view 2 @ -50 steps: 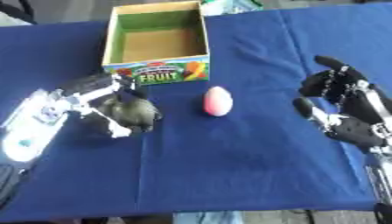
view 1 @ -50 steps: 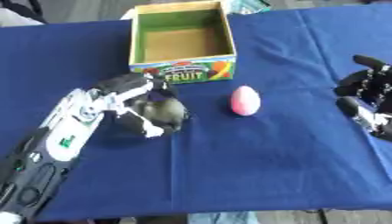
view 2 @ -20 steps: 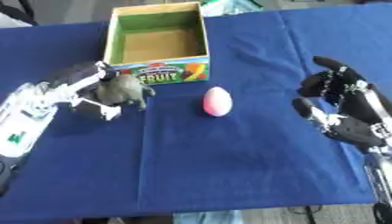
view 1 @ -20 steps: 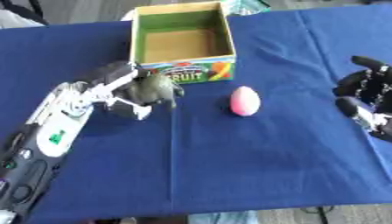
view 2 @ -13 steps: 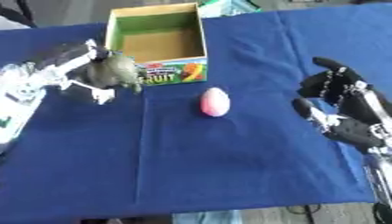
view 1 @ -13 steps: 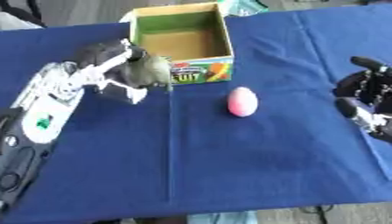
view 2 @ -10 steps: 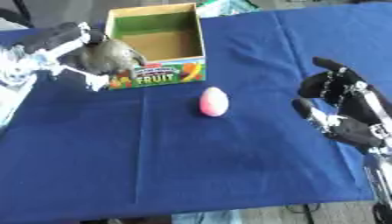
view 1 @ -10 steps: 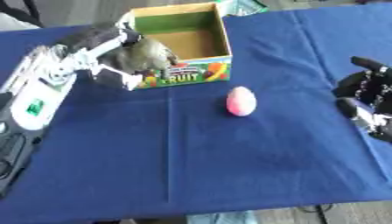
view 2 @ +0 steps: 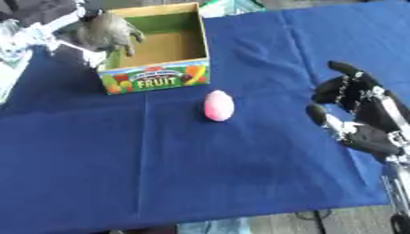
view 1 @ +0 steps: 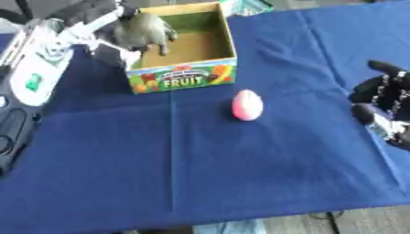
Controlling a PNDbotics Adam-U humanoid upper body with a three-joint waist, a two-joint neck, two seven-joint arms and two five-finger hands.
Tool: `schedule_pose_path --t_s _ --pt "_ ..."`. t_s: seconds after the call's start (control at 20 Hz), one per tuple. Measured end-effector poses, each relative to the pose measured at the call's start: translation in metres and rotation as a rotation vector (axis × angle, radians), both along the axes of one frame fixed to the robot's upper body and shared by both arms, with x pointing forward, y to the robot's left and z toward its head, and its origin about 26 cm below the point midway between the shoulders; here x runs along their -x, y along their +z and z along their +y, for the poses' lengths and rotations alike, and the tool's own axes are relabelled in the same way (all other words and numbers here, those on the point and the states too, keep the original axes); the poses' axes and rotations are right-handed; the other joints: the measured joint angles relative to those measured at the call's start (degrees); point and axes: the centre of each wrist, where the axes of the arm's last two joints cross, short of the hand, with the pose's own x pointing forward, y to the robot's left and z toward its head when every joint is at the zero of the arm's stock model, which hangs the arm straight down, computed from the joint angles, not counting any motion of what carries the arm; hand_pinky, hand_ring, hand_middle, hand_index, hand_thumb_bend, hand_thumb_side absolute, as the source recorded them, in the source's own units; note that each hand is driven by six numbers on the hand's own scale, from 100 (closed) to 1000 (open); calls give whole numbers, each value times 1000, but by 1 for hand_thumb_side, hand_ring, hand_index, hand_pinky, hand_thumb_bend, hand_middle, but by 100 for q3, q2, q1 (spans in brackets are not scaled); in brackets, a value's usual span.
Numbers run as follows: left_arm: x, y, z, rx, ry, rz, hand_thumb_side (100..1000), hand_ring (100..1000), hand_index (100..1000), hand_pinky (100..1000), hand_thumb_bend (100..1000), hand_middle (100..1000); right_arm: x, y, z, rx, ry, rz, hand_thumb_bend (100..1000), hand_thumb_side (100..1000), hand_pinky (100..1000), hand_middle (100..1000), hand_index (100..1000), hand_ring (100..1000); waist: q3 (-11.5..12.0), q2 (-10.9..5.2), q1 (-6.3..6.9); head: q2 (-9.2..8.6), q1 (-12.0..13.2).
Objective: Pick up objects on the table and place them in the box.
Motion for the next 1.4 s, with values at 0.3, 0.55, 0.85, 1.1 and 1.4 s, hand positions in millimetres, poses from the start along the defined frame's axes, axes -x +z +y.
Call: schedule_pose_path --t_s 0.3,0.55,0.85,1.1,1.4 --pt "-22 -9 -7 54 69 -29 186 657 727 770 100 443 -3 3 5 8 30 -7 502 279 717 601 916 649 -298 99 88 -1 180" --pt "-36 -21 -7 97 164 -44 179 672 761 769 100 508 -5 6 10 16 59 -12 501 279 717 601 915 649 -544 158 167 -5 306" --pt "-43 -42 -3 93 279 -85 255 712 815 769 100 662 -7 8 12 19 71 -12 499 278 717 601 915 649 -678 182 220 -22 332" --pt "-45 -59 2 59 369 -129 503 778 860 803 308 775 -7 7 12 18 72 -12 499 278 717 601 915 649 -698 184 235 -55 327" --pt "-45 -64 8 33 413 -146 676 816 889 824 573 833 -7 7 13 14 72 -12 499 278 717 601 915 649 -661 175 240 -55 293"
